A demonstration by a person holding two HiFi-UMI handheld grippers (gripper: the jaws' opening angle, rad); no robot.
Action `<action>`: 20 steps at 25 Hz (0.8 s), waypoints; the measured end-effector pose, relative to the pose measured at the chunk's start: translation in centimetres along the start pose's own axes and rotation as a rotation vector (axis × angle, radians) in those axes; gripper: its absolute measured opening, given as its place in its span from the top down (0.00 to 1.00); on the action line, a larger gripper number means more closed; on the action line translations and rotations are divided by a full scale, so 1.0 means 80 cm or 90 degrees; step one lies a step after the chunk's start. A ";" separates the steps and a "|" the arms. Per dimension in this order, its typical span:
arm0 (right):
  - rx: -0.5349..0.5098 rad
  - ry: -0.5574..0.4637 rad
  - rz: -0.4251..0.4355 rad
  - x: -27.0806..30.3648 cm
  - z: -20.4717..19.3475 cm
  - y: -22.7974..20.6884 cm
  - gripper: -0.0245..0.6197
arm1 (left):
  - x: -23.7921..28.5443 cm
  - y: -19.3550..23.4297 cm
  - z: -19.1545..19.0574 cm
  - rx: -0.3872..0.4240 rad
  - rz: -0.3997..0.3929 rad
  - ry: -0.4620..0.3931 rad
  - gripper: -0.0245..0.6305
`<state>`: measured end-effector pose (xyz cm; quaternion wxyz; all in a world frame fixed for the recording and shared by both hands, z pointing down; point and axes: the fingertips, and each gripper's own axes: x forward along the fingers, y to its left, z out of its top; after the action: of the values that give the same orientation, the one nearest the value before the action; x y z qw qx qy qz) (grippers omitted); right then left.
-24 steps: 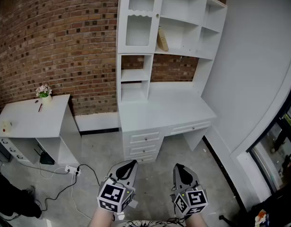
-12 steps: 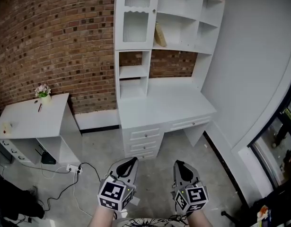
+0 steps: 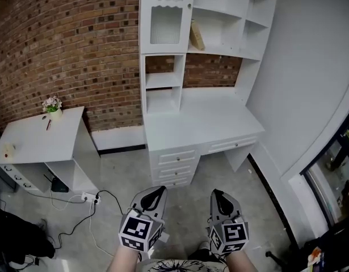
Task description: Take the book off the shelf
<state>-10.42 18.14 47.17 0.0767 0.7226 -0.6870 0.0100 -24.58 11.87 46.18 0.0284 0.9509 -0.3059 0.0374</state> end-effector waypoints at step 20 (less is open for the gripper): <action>-0.018 -0.032 0.141 0.269 0.026 -0.219 0.95 | 0.284 0.050 0.029 -0.011 0.161 0.015 0.94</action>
<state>8.00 -2.66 45.98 0.0680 0.6413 -0.7642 -0.0092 -8.41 -4.74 46.00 0.0352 0.9039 -0.4235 0.0492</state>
